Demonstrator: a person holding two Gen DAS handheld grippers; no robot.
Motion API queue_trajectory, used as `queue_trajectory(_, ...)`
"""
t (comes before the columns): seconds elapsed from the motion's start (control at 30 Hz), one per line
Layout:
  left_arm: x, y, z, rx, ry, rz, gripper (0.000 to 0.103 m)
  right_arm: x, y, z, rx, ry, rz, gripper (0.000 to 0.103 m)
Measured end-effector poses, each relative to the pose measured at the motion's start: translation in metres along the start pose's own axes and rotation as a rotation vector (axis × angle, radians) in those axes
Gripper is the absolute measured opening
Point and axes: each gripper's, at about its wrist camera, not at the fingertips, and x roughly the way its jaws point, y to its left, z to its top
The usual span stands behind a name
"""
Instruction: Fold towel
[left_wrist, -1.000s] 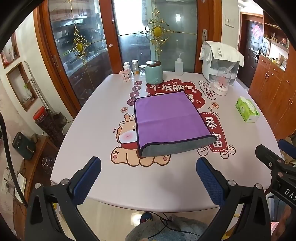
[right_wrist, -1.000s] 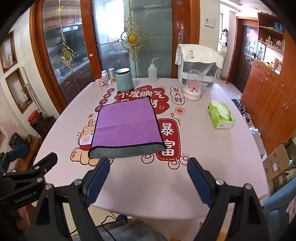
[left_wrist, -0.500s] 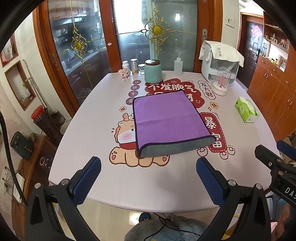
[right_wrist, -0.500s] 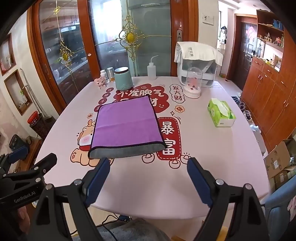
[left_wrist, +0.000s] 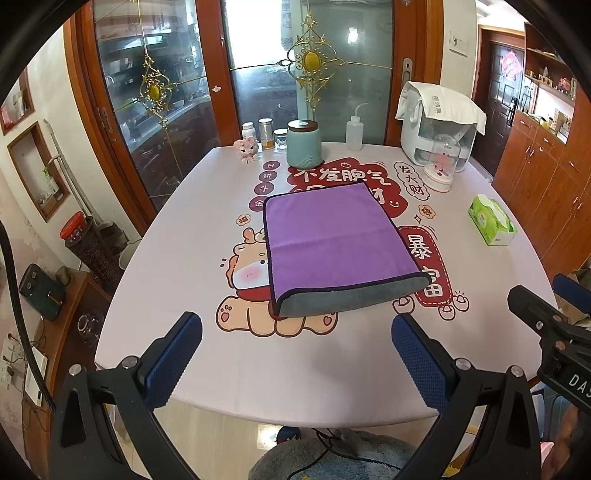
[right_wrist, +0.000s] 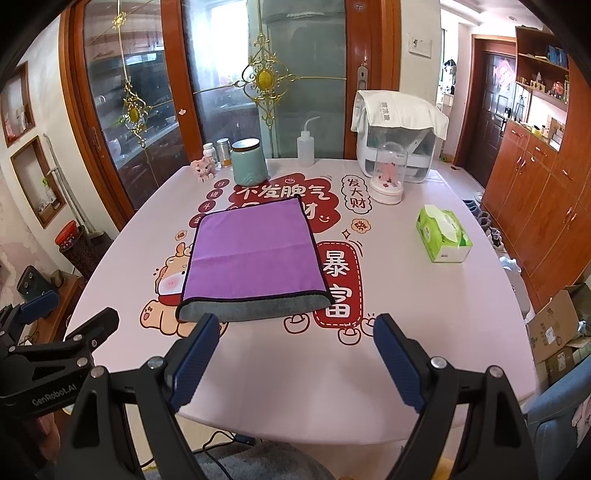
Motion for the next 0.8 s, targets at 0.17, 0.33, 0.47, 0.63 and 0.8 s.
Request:
queue_trajectory(0.17,0.003,-0.002,0.004,0.004,0.0,-0.008,0.102,0.003,0.0,0.001,-0.001,0.001,0.008,0.086)
queue_trajectory(0.33,0.005,-0.002,0.004,0.001,0.004,-0.01,0.102,0.005,-0.003,0.001,0.014,-0.003,0.005,0.086)
queue_trajectory(0.47,0.009,-0.002,0.003,-0.004,0.015,-0.016,0.102,0.008,-0.004,0.001,0.018,0.004,0.009,0.086)
queue_trajectory(0.63,0.013,-0.001,-0.001,-0.006,0.025,-0.024,0.102,0.01,-0.004,-0.001,0.012,0.008,0.015,0.086)
queue_trajectory(0.8,0.014,-0.001,-0.001,-0.007,0.026,-0.024,0.102,0.01,-0.005,-0.002,0.01,0.004,0.029,0.086)
